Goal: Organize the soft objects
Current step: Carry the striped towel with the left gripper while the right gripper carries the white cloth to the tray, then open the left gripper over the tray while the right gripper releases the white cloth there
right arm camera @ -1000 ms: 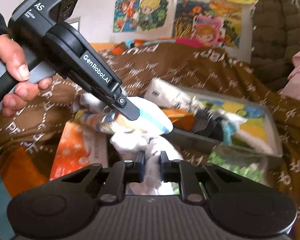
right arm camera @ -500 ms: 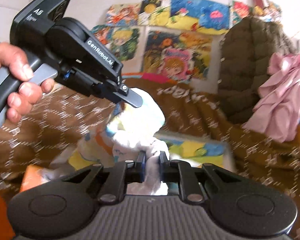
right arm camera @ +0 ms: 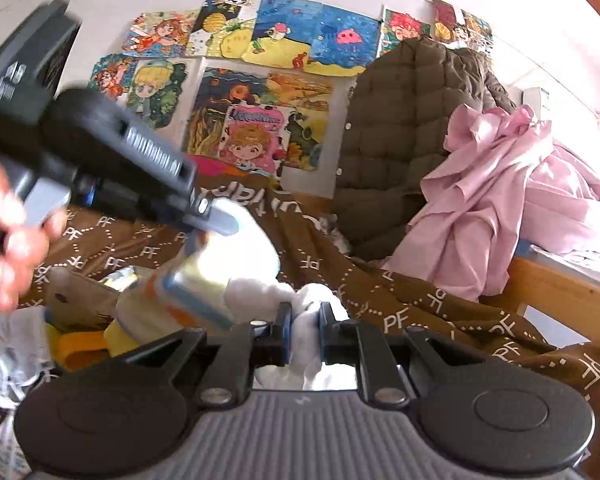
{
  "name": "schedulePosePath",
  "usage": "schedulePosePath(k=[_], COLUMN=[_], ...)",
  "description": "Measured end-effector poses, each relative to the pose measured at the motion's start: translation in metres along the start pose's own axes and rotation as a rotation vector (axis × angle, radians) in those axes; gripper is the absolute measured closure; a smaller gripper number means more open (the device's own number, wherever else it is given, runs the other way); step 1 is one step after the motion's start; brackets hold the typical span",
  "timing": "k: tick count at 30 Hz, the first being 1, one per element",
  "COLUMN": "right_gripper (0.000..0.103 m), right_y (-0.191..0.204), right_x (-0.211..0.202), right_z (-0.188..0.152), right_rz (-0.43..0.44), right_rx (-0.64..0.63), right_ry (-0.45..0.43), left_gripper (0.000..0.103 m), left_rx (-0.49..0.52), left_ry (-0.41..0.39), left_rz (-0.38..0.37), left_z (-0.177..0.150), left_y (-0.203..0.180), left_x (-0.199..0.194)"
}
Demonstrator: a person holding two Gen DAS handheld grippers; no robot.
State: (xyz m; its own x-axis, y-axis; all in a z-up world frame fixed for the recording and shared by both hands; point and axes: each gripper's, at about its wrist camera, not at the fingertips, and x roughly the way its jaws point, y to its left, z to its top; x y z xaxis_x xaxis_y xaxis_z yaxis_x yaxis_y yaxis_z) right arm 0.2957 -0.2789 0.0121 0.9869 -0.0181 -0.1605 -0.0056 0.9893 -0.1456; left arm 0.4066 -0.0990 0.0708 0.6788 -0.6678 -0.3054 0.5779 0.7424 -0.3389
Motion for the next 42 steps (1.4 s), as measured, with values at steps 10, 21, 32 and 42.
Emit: schedulePosePath(k=[10,21,32,42], right_gripper=[0.088,0.083,0.059,0.038], right_y=[0.006,0.021,0.011,0.000], right_x=[0.052,0.070,0.052,0.019], right_z=[-0.003,-0.018,-0.019,-0.005], right_rz=[0.071,0.112,0.120,0.096], right_rx=[-0.084,-0.118,-0.056,0.015], right_ry=[0.094,0.245,0.241,0.195], left_gripper=[0.088,0.087,0.071,0.036], left_rx=[-0.048,-0.079,-0.025,0.019], left_ry=[0.100,0.133,0.139,0.123], left_rz=[0.087,0.122,0.133,0.179], left_z=[-0.041,-0.065,-0.064,-0.061], left_y=[0.035,0.060,0.047,0.033], left_x=[0.038,0.041,0.035,0.008])
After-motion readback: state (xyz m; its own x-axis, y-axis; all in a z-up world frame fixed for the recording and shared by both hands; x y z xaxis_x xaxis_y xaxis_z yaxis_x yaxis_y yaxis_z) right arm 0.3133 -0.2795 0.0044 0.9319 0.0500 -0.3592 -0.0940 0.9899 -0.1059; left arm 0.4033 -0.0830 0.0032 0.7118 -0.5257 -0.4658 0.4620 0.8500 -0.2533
